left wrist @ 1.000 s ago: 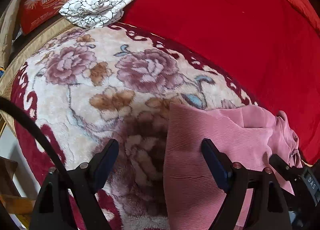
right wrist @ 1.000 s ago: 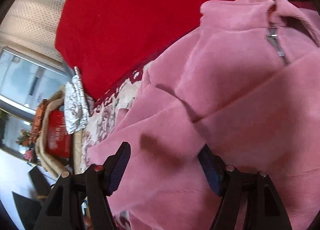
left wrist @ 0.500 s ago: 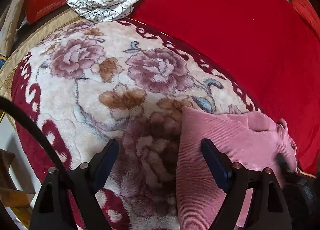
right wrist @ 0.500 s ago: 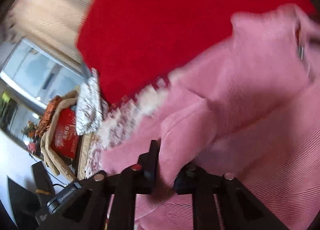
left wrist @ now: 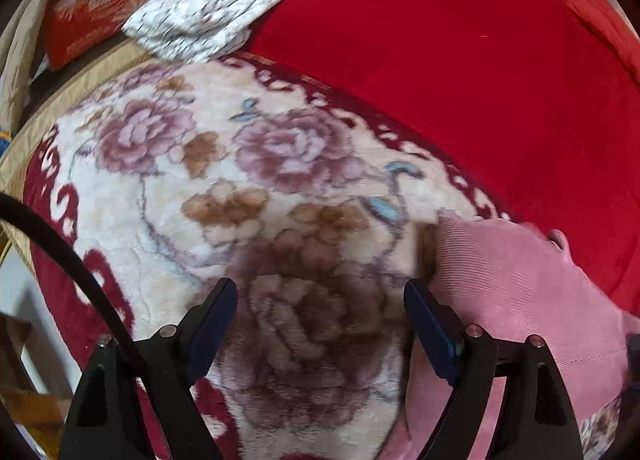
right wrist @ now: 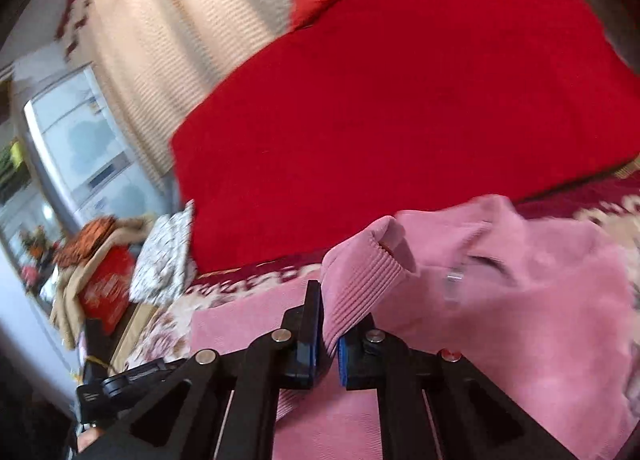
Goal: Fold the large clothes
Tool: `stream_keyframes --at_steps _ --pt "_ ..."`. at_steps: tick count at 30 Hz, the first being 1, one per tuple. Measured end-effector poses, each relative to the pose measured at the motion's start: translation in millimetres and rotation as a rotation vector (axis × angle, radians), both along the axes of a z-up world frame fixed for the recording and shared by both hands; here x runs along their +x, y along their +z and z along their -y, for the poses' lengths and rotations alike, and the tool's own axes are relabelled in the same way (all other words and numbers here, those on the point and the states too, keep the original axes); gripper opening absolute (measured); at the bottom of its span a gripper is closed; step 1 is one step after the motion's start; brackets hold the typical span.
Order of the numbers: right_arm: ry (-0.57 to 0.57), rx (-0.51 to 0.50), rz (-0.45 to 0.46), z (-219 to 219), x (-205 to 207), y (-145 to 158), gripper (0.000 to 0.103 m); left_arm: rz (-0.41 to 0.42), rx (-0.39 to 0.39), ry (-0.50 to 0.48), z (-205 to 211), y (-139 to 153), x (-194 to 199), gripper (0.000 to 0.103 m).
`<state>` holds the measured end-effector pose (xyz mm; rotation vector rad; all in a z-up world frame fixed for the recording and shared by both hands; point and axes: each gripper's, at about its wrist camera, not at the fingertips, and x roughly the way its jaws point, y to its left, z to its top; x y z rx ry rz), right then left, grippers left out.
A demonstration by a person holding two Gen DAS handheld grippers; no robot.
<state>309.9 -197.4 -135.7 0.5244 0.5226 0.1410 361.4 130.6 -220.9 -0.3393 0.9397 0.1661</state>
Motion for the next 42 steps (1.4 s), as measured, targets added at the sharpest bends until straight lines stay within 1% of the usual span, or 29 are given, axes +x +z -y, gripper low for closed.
stream_keyframes --at_steps 3,5,7,9,12,13,14,15,16,17,19,20,21,23,25,27,28,29,30,31,33,34,35,36,37,38,40,42 --pt "-0.077 0.009 -0.002 33 -18 -5 0.008 0.049 0.045 -0.05 19 9 -4 0.085" --pt "-0.123 0.006 -0.027 52 -24 -13 0.008 0.074 0.058 -0.104 35 12 -5 0.085" --pt "-0.157 0.015 -0.079 74 -29 -26 0.008 0.09 0.071 -0.161 51 13 -6 0.086" --pt "-0.177 0.036 -0.139 90 -34 -45 0.008 0.101 0.105 -0.235 76 12 -8 0.086" --pt "-0.186 0.083 -0.187 113 -46 -65 0.01 0.111 0.156 -0.325 106 10 -10 0.086" --pt "-0.178 0.123 -0.205 120 -49 -71 0.019 0.11 0.17 -0.339 113 9 -10 0.086" --pt "-0.18 0.168 -0.23 129 -52 -77 0.035 0.106 0.195 -0.354 122 7 -9 0.086" --pt "-0.21 0.193 -0.252 133 -55 -80 0.046 0.102 0.211 -0.359 126 5 -9 0.086" --pt "-0.259 0.222 -0.256 145 -62 -80 0.071 0.091 0.24 -0.368 133 2 -8 0.086" --pt "-0.288 0.245 -0.23 153 -67 -78 0.08 0.072 0.269 -0.375 137 -2 -5 0.086" --pt "-0.369 0.257 -0.167 168 -80 -68 0.081 0.026 0.308 -0.375 141 -11 -1 0.086" --pt "-0.376 0.25 -0.126 173 -84 -60 0.081 0.014 0.314 -0.374 141 -13 0 0.086" --pt "-0.354 0.244 -0.099 175 -84 -55 0.081 0.004 0.32 -0.373 141 -14 2 0.086" --pt "-0.285 0.227 -0.078 172 -78 -45 0.079 0.006 0.337 -0.366 139 -13 2 0.087" --pt "-0.208 0.212 -0.065 164 -69 -39 0.078 0.036 0.367 -0.341 138 -7 2 0.087" --pt "-0.116 0.18 -0.074 149 -58 -37 0.073 0.101 0.379 -0.319 139 4 -3 0.087" --pt "-0.071 0.156 -0.093 140 -50 -39 0.067 0.132 0.371 -0.32 141 9 -6 0.087" --pt "-0.044 0.145 -0.106 135 -45 -44 0.064 0.168 0.352 -0.33 143 15 -9 0.087" --pt "-0.012 0.135 -0.129 128 -39 -51 0.063 0.187 0.336 -0.339 146 18 -9 0.087" --pt "0.021 0.115 -0.176 120 -31 -61 0.06 0.203 0.316 -0.358 150 20 -11 0.087" --pt "0.052 0.08 -0.283 109 -24 -83 0.059 0.18 0.306 -0.4 161 14 -9 0.087" --pt "0.054 0.065 -0.309 105 -22 -90 0.059 0.136 0.325 -0.423 169 5 -5 0.087" --pt "0.05 0.046 -0.289 104 -23 -88 0.058 0.075 0.36 -0.437 176 -7 0 0.087" --pt "0.053 0.029 -0.294 102 -24 -83 0.058 0.011 0.394 -0.445 182 -20 4 0.087" --pt "0.054 0.022 -0.288 102 -25 -79 0.058 -0.035 0.406 -0.455 185 -31 8 0.087" --pt "0.048 0.028 -0.263 104 -29 -76 0.059 -0.061 0.401 -0.459 186 -38 11 0.087" --pt "0.033 0.039 -0.233 107 -32 -70 0.059 -0.047 0.382 -0.442 184 -35 10 0.087" --pt "0.017 0.043 -0.185 110 -32 -63 0.059 0.007 0.356 -0.429 180 -22 7 0.087"
